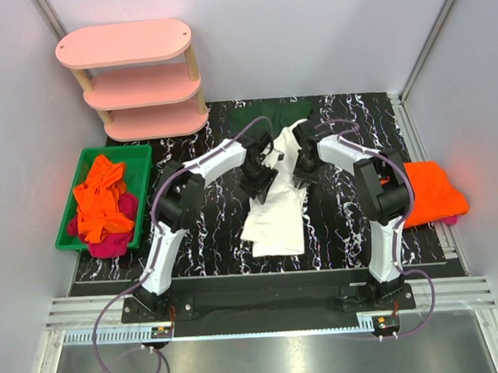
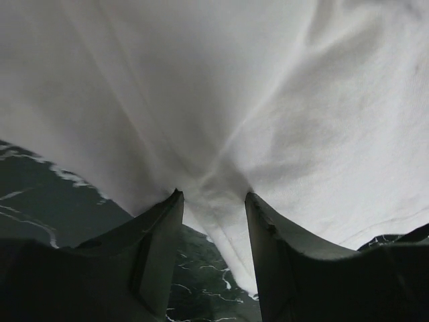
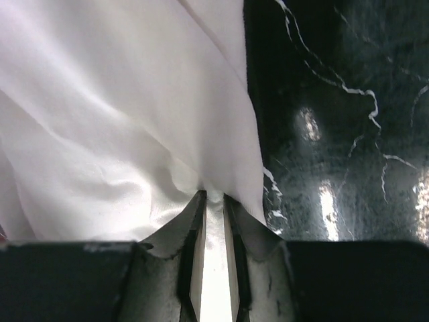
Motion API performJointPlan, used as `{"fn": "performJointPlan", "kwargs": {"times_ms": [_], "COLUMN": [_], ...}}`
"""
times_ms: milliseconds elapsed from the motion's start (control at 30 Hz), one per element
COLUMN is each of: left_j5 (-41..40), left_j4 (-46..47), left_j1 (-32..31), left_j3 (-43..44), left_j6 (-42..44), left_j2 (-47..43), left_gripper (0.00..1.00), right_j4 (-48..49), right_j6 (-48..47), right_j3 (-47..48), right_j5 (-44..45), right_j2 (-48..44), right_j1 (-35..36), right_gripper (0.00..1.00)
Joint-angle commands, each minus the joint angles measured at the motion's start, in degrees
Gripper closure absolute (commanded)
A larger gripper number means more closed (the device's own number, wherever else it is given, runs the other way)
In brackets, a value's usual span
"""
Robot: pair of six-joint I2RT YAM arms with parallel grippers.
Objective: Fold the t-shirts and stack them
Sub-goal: Rotate the tshirt 90 degrees
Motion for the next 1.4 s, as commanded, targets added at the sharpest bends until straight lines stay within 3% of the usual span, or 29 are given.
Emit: {"fn": "performJointPlan", "kwargs": {"times_ms": [0, 200, 333, 433, 600, 800, 1067, 1367], "left_j5": [-3.4, -2.9, -1.3, -1.2, 0.1, 0.2, -3.1, -2.4], "left_j4": [-0.9, -1.5, -1.0, 0.9, 6.2, 8.9, 9.0, 8.9], "left_j1": [3.0, 3.6, 3.6, 3.6, 3.3, 2.1, 5.1, 11.0], "left_j3": [4.9, 6.6, 4.8, -0.5, -17.3, -27.4, -26.1, -27.7], "left_j6": [1.5, 1.7, 1.6, 1.1, 1.0, 0.6, 0.9, 0.9], "left_j2": [4.8, 4.3, -2.8, -12.7, -25.9, -29.9, -34.0, -36.8], "left_gripper": [0.51, 0.53, 0.56, 0.55, 0.52, 0.54, 0.54, 0.54], "right_j4": [-0.2, -0.3, 0.3, -0.4, -0.5, 2.3, 6.1, 8.2], "right_j6": [-1.5, -3.3, -4.9, -5.1, -4.2, -1.5, 1.4, 5.5], "right_j3": [2.4, 5.6, 7.1, 4.8, -3.9, -11.8, -11.6, -18.2], "right_j5": [1.5, 1.1, 1.5, 2.1, 1.8, 1.9, 2.1, 0.7], "right_j2": [4.2, 5.6, -1.1, -8.7, -17.9, -17.9, -10.9, -11.0], "right_j1": [-0.7, -0.6, -0.2, 1.8, 6.7, 14.6, 19.5, 20.8], "right_gripper": [0.76, 0.76, 0.7, 0.68, 0.68, 0.72, 0.74, 0.74]}}
